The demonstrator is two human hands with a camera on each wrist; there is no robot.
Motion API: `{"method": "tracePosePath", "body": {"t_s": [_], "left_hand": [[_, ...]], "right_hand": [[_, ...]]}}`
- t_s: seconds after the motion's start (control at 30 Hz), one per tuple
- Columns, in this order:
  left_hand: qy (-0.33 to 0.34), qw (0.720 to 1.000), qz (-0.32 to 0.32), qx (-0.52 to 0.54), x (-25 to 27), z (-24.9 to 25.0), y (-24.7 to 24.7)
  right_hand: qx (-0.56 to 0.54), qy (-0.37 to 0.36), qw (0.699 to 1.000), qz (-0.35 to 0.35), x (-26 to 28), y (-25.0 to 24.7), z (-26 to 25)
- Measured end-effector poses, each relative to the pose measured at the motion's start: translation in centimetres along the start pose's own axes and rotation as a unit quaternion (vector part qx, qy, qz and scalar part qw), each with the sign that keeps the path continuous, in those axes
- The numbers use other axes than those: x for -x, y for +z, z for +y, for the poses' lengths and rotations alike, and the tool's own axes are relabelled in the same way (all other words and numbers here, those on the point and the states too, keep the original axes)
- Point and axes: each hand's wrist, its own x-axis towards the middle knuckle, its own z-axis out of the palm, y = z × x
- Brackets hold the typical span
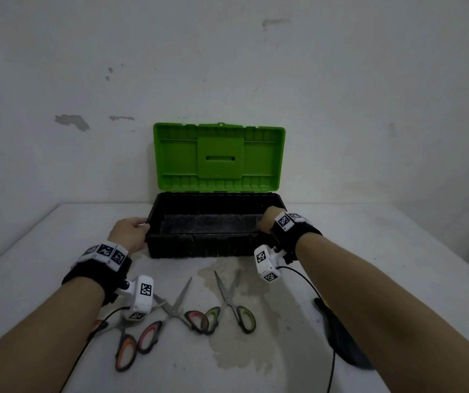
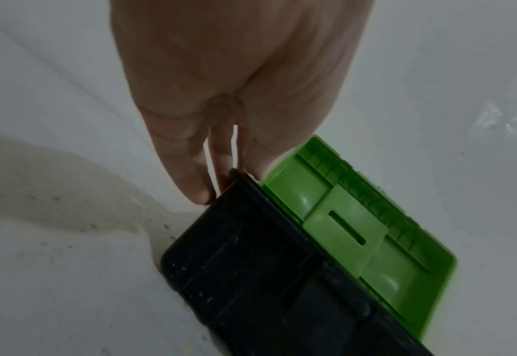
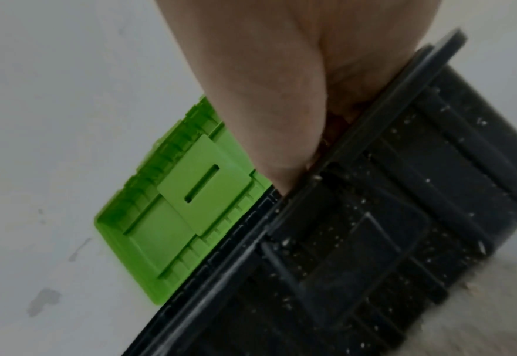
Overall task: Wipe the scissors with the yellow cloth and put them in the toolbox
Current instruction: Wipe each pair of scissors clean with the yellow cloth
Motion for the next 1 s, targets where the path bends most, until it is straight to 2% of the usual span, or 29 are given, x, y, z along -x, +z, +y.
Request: {"method": "tracePosePath", "body": {"t_s": [0.1, 0.23, 0.33, 0.4, 0.5, 0.67, 0.87, 1.0], "left_hand": [[0.033, 0.993, -0.003, -0.112, 1.3, 1.0, 0.4], [0.085, 0.956, 0.021, -0.281, 4.6, 3.9, 2.3], [0.140, 0.943, 0.031, -0.300, 7.6, 5.6, 4.1], [0.168, 0.946, -0.011, -0.275, 9.8, 5.9, 5.6], [0.150, 0.948, -0.112, -0.258, 13.6, 5.0, 7.9], [0.111, 0.904, -0.191, -0.365, 17.3, 2.8, 10.3], [0.114, 0.859, -0.175, -0.467, 19.4, 1.7, 10.7], [0.129, 0.842, -0.153, -0.501, 19.5, 1.3, 10.7]], "right_hand": [[0.018, -0.016, 0.999, 0.048, 2.1, -0.5, -0.2], [0.005, -0.061, 0.995, 0.078, 5.8, -1.3, 1.0], [-0.009, -0.085, 0.991, 0.099, 8.7, -2.0, 2.7], [-0.014, -0.085, 0.991, 0.105, 10.5, -2.3, 4.1], [-0.022, -0.071, 0.991, 0.109, 13.2, -2.8, 6.4], [0.001, -0.039, 0.993, 0.110, 16.7, -2.8, 11.0], [0.064, 0.011, 0.996, 0.062, 18.6, -1.8, 14.5], [0.084, 0.027, 0.994, 0.057, 18.3, -1.2, 15.0]]}}
